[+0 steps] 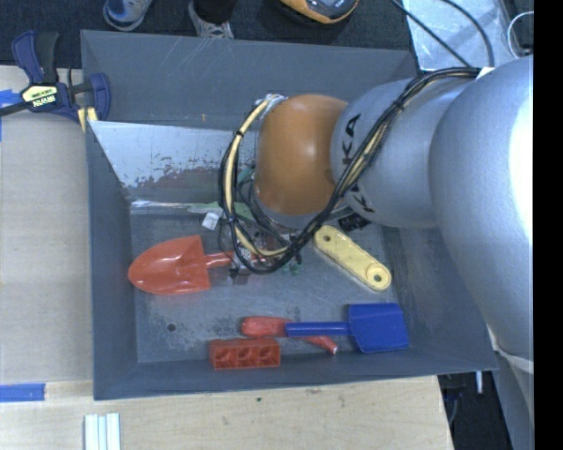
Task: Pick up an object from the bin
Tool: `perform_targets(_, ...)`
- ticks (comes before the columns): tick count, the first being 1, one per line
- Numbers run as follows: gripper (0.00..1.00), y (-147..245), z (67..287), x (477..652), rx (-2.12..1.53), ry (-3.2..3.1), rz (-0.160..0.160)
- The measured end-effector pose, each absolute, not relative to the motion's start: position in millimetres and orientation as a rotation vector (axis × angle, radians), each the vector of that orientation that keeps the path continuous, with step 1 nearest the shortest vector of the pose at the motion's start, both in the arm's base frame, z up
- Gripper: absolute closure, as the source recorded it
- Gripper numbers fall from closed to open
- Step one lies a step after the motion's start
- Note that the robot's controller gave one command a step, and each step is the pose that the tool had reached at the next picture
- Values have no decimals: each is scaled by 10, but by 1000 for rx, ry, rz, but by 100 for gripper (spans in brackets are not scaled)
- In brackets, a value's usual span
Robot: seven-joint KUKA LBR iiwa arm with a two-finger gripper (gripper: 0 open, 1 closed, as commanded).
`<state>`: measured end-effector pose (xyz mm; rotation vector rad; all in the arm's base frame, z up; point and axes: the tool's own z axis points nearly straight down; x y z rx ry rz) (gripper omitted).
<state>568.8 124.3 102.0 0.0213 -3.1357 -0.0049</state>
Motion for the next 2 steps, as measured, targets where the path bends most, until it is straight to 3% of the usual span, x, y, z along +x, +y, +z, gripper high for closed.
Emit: perform_targets(2,100,1242,1477,5695,21,-3139,-6)
